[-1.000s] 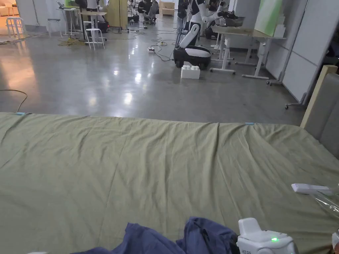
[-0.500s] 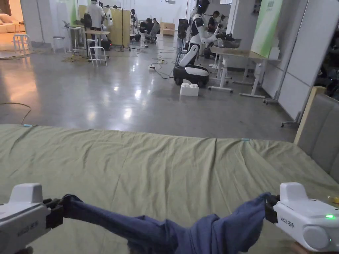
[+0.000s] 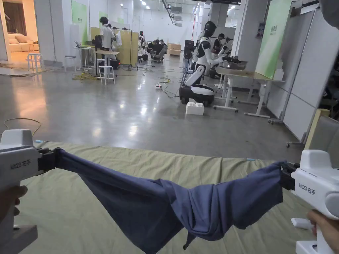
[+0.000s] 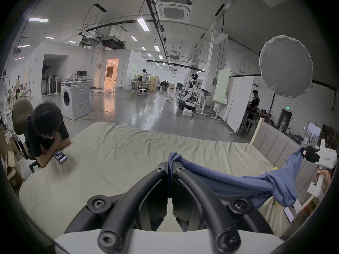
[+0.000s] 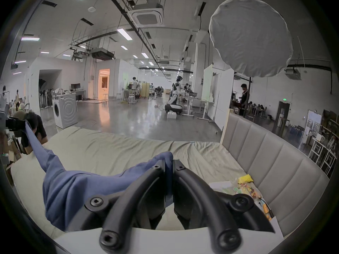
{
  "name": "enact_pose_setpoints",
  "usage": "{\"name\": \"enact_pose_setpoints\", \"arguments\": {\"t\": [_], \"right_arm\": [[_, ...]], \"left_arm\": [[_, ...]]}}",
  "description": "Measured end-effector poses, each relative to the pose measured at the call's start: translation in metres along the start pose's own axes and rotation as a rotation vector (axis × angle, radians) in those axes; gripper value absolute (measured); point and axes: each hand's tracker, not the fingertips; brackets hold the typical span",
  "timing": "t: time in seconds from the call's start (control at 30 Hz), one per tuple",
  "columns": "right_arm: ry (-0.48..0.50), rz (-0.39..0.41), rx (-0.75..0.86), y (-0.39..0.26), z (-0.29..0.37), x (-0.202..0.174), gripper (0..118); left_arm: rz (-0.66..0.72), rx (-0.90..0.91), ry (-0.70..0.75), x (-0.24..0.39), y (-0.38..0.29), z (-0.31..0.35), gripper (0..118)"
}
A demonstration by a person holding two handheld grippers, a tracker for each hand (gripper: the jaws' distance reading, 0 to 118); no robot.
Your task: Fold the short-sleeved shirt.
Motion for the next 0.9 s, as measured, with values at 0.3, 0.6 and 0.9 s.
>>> {"name": "enact_pose_setpoints", "arguments": {"t": [0.3,0.6,0.9], "right_arm": [[-0.002,0.031,0.038,0.023,-0.036,-0.024,6],[0.001,-0.002,-0.035,-0.038,-0.054,-0.036,6],[0.025,0.040,-0.256,-0.169,-0.024,-0.051,6]], "left_arm": [[-0.046,-0.001,0.067,-0.002,0.023,-0.028,3],[-0.069,-0.067,0.120,-0.013,-0.036,-0.043,3],[-0.046,-0.263,0.130,-0.043,-0.181,-0.018,3]]}}
